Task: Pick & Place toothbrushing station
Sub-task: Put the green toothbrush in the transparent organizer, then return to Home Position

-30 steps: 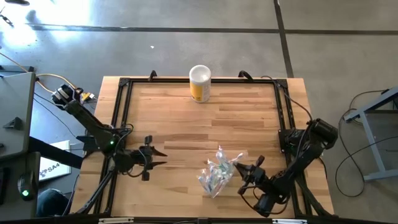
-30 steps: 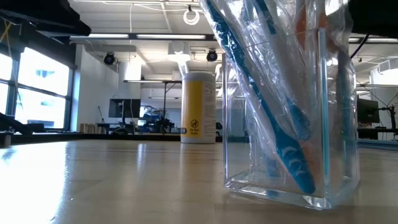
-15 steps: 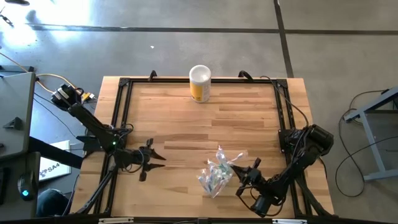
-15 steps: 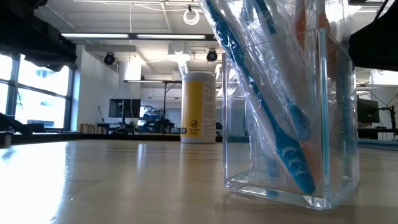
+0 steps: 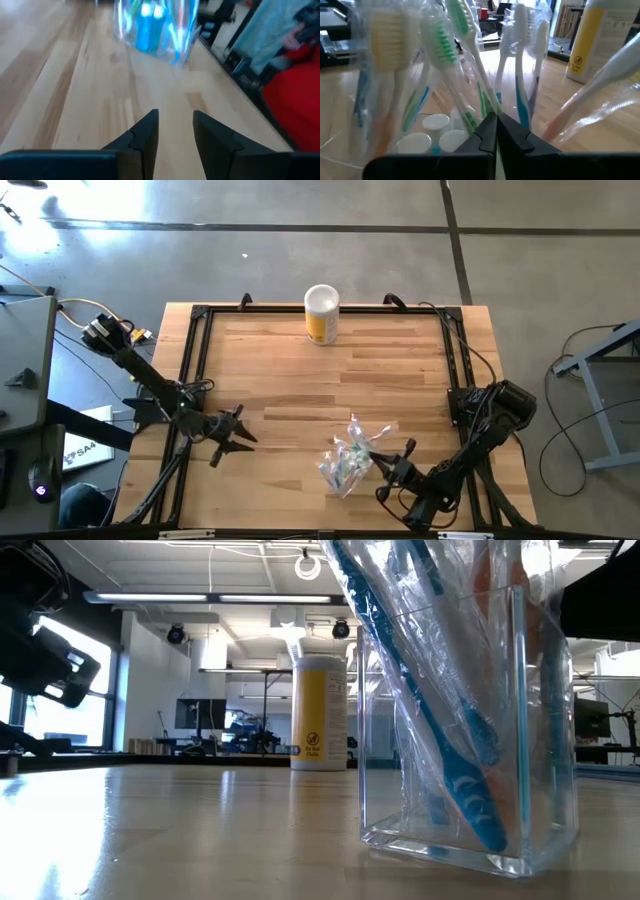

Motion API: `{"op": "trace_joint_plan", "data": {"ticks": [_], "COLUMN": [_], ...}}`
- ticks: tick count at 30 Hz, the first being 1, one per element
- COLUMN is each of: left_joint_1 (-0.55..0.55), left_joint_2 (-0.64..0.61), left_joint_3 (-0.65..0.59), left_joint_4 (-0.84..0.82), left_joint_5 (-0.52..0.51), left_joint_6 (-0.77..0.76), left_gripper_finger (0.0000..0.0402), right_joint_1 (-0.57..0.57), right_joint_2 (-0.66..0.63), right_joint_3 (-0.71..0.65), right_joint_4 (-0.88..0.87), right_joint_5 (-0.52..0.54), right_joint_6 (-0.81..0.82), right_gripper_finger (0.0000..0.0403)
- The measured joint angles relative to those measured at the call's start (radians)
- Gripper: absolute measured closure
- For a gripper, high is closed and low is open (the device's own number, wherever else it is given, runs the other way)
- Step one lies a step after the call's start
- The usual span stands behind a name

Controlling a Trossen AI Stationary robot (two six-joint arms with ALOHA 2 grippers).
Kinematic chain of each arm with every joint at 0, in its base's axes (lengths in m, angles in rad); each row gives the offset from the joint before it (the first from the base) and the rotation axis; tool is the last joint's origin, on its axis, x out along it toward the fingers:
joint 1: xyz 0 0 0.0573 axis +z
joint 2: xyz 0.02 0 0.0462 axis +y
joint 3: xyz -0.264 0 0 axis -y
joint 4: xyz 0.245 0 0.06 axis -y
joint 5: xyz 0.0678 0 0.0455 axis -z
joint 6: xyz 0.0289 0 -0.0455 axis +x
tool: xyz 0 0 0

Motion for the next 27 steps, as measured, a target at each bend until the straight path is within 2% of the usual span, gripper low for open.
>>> {"op": "trace_joint_plan", "data": {"ticks": [4,8,14,20,23,27], "left_joint_1": [0.0,0.0,0.0,0.0,0.0,0.0], "left_joint_2": [-0.03,-0.058,-0.095,-0.166,-0.235,-0.36], "left_joint_3": [-0.003,-0.003,-0.004,-0.004,-0.005,-0.005], "left_joint_4": [-0.019,-0.043,-0.081,-0.138,-0.203,-0.327], "left_joint_5": [0.027,0.057,0.069,0.071,0.072,0.073], "left_joint_6": [0.012,0.033,0.033,0.071,0.089,0.093], "left_gripper_finger": [0.0284,0.0284,0.0284,0.0284,0.0284,0.0284], "right_joint_1": [-0.008,-0.01,-0.001,0.011,0.009,-0.003], "right_joint_2": [-0.009,-0.048,-0.14,-0.282,-0.379,-0.516], "right_joint_3": [-0.001,-0.001,-0.001,0.0,0.0,0.001], "right_joint_4": [0.02,0.03,0.034,0.027,0.022,-0.022], "right_joint_5": [-0.005,-0.055,-0.092,-0.196,-0.239,-0.341], "right_joint_6": [-0.074,-0.154,-0.265,-0.509,-0.632,-0.756], "right_gripper_finger": [0.0399,0.0386,0.0321,0.0262,0.026,0.0283]}}
